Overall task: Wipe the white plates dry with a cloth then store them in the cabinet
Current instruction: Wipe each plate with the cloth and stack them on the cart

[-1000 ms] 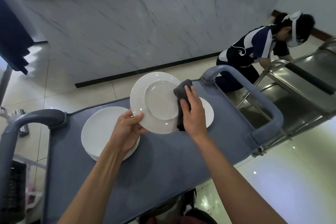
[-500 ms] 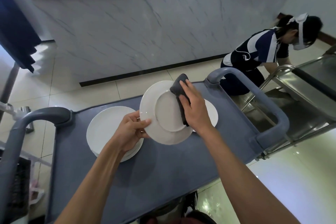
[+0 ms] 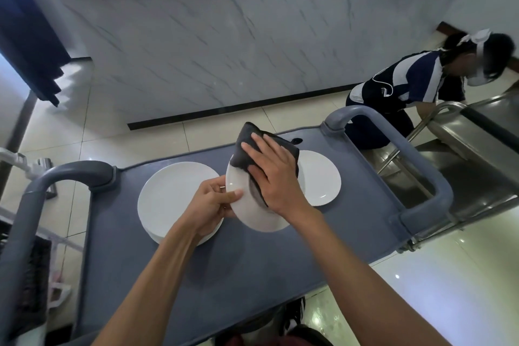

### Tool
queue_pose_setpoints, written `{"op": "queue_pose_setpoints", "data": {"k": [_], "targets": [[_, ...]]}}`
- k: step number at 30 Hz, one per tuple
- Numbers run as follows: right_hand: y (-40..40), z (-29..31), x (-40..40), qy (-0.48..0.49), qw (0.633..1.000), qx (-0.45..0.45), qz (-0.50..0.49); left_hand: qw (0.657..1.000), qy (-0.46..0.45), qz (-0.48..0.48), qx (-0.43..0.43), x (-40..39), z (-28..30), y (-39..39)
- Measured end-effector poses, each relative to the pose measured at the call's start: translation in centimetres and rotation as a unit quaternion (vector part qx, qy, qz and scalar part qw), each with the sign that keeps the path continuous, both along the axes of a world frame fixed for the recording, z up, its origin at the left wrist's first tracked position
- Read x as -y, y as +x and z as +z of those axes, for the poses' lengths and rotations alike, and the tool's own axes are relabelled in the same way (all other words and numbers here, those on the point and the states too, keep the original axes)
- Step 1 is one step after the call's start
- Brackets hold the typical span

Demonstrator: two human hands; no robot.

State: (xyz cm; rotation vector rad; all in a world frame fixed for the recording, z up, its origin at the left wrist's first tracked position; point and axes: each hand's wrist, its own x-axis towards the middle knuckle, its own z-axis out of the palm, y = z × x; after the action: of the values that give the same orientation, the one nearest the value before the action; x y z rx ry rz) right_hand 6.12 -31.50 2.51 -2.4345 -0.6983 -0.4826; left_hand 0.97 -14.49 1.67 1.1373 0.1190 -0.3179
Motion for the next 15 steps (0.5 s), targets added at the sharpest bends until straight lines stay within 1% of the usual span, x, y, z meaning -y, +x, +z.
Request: {"op": "queue_pose_setpoints", "data": {"k": [5,10,15], "targets": [[-0.8,-0.6,-0.5,-0.015,1.000,-0.005,0.018,1.000,-0.012,0.017,-0.004,0.2,-0.2,-0.1],[-0.8,-0.4,0.5,-0.052,0.998,-0.019,0.020,0.999,-0.035,0.014,-0.004,0.2,0.0,-0.5],[-0.3,0.0,1.6,-0.090,0.996,-0.002,0.007,0.999,-0.047,-0.006,-0.003,0.0,0.0,-0.3]]}}
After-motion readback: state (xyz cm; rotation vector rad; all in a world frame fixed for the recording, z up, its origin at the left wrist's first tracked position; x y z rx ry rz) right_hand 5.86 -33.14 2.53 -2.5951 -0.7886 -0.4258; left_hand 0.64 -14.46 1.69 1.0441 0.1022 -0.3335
